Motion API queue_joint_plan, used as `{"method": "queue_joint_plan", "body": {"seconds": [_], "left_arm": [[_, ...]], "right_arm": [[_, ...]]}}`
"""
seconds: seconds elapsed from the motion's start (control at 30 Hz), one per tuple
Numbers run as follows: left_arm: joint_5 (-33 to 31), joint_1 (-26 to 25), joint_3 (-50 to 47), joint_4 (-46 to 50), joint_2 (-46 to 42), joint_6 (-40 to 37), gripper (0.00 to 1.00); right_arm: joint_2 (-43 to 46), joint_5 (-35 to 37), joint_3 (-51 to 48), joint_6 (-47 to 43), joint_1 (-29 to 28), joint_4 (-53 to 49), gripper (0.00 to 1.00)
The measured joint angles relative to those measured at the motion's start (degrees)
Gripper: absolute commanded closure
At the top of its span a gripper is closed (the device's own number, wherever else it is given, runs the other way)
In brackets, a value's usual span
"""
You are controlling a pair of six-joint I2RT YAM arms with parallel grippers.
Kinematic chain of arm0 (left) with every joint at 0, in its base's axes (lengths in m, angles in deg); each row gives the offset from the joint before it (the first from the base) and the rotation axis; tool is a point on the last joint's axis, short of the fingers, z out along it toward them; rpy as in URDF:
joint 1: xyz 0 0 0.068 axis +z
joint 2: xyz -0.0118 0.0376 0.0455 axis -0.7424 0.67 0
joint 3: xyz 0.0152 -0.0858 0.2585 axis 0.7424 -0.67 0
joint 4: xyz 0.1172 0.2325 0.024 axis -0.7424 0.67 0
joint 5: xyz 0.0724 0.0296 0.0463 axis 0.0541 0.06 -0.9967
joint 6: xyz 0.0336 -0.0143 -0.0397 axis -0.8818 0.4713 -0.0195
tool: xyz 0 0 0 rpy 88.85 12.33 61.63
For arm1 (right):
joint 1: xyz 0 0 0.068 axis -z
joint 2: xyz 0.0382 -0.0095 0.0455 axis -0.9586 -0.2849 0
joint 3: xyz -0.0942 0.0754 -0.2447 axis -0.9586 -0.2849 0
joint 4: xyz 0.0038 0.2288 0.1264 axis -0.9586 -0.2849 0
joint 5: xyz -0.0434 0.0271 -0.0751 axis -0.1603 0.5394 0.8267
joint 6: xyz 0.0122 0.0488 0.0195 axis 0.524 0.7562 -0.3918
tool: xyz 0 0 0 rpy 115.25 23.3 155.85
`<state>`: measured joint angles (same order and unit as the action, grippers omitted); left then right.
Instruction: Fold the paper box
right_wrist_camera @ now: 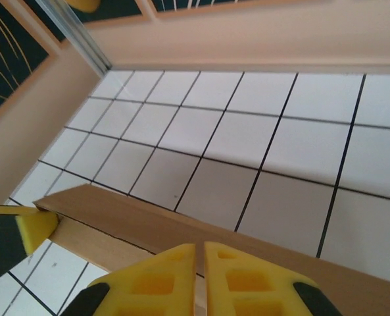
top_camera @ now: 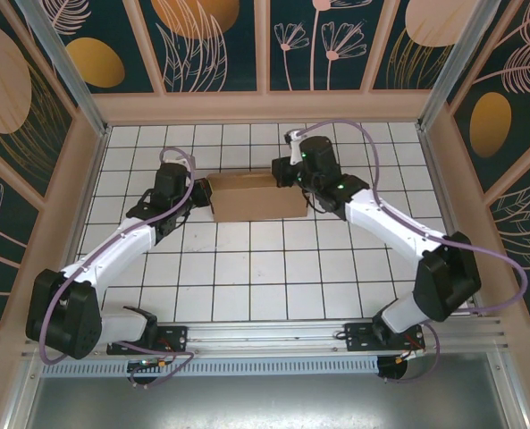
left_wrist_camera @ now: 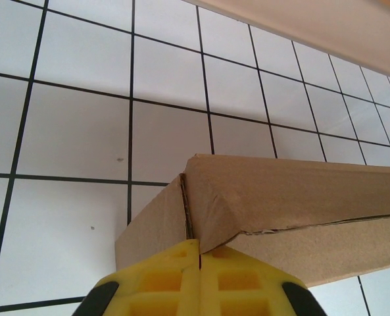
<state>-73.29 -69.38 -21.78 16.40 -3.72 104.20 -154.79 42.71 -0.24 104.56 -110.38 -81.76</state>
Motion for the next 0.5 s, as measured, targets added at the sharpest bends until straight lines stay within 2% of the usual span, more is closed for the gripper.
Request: {"method": "queue_joint_plan", "body": {"seconds": [0.1, 0.3, 0.4, 0.5], "left_arm": [[-0.11, 0.0, 0.0, 0.0, -0.04, -0.17, 0.99], [0.04, -0.11, -0.44, 1.64, -1.03, -0.24, 0.7], [0.46, -0.11, -0.83, 3.15, -1.92, 0.52, 0.6], [1.36, -0.11, -0.85, 4.79, -2.56, 0.76, 0.56]], "right_arm": [[-2.12, 2.1, -0.26, 0.09, -1.4, -1.18, 0.9], [-2.54, 4.11, -2.91, 0.46, -1.92, 0.98, 0.9], [-2.54, 4.68, -4.17, 0.7, -1.92, 2.16, 0.9], [-2.6, 4.98, -4.44, 1.14, -1.92, 2.4, 0.9]]}}
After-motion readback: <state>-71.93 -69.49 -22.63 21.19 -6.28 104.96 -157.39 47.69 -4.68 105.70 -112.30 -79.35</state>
